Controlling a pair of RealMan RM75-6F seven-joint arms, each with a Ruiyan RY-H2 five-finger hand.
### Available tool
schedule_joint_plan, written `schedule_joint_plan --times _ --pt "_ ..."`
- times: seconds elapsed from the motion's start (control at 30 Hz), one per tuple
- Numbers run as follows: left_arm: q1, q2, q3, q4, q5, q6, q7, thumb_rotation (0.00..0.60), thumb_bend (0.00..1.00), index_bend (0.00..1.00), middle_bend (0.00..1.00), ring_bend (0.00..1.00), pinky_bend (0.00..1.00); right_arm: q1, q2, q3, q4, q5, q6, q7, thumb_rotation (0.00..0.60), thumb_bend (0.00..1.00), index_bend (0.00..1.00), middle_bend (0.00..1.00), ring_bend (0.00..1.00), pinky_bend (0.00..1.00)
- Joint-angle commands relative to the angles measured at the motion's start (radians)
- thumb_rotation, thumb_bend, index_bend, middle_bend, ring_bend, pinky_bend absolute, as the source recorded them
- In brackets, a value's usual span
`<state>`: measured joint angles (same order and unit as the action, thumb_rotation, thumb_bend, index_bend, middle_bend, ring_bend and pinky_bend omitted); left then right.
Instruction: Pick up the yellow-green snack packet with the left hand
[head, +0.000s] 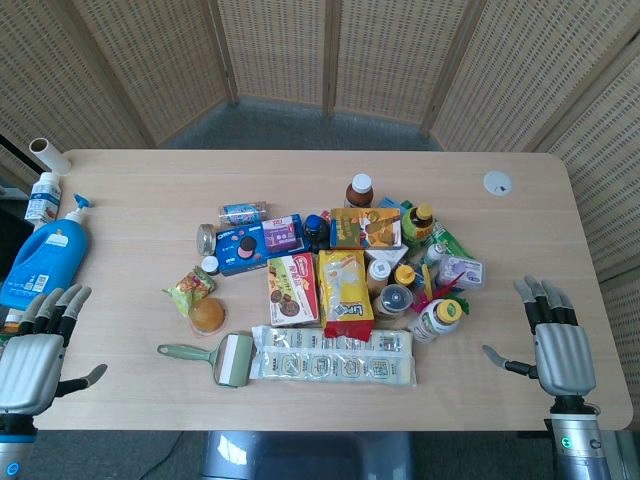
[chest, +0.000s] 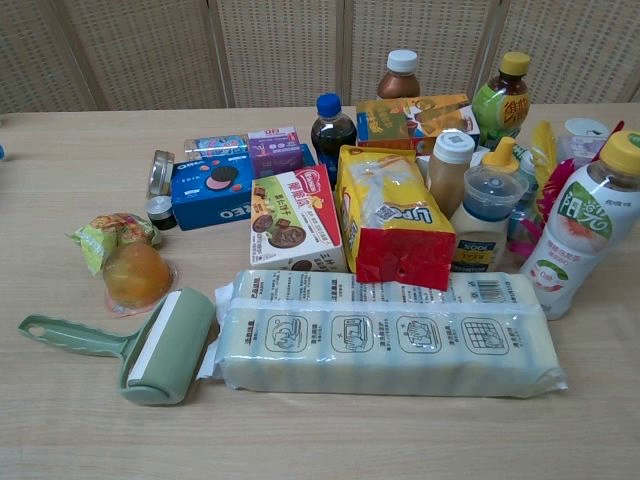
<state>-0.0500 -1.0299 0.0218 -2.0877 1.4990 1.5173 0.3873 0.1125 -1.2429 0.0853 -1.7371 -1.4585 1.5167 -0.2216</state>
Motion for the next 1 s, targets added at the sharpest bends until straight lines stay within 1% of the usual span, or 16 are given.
schedule_joint_plan --times 0.03,0.27,0.37,0.47,0.67,0.87,1.0 --pt "0.002 -0.003 0.002 0.003 0.005 0.000 -0.004 0.600 0.00 0.00 0.00 0.00 0.00 -0.004 -0.002 -0.002 0.001 0.000 0.000 0.008 0.395 0.15 0.00 0.00 0.00 0.00" --pt "-0.009 0.008 0.001 0.012 0.010 -0.025 -0.012 0.600 0.00 0.00 0.00 0.00 0.00 -0.012 -0.005 -0.007 0.005 -0.012 0.006 0.027 0.392 0.15 0.00 0.00 0.00 0.00" --pt "-0.030 0.011 -0.017 0.041 0.003 -0.046 -0.023 0.600 0.00 0.00 0.00 0.00 0.00 -0.017 -0.008 -0.008 0.008 -0.009 0.006 0.036 0.390 0.15 0.00 0.00 0.00 0.00" --pt "-0.060 -0.004 -0.037 0.093 -0.029 -0.087 -0.030 0.600 0.00 0.00 0.00 0.00 0.00 -0.020 -0.010 -0.011 0.009 -0.007 0.003 0.042 0.394 0.15 0.00 0.00 0.00 0.00" --pt "-0.128 -0.067 -0.078 0.210 -0.139 -0.196 -0.013 0.600 0.00 0.00 0.00 0.00 0.00 -0.030 0.004 -0.006 0.003 0.004 0.007 0.042 0.394 0.15 0.00 0.00 0.00 0.00" --pt "-0.209 -0.163 -0.123 0.347 -0.257 -0.311 -0.011 0.600 0.00 0.00 0.00 0.00 0.00 -0.042 0.007 -0.006 0.004 0.024 0.006 0.051 0.393 0.15 0.00 0.00 0.00 0.00" --pt "-0.264 -0.228 -0.148 0.429 -0.310 -0.377 -0.008 0.600 0.00 0.00 0.00 0.00 0.00 -0.050 0.001 -0.009 0.011 0.037 0.005 0.054 0.392 0.15 0.00 0.00 0.00 0.00"
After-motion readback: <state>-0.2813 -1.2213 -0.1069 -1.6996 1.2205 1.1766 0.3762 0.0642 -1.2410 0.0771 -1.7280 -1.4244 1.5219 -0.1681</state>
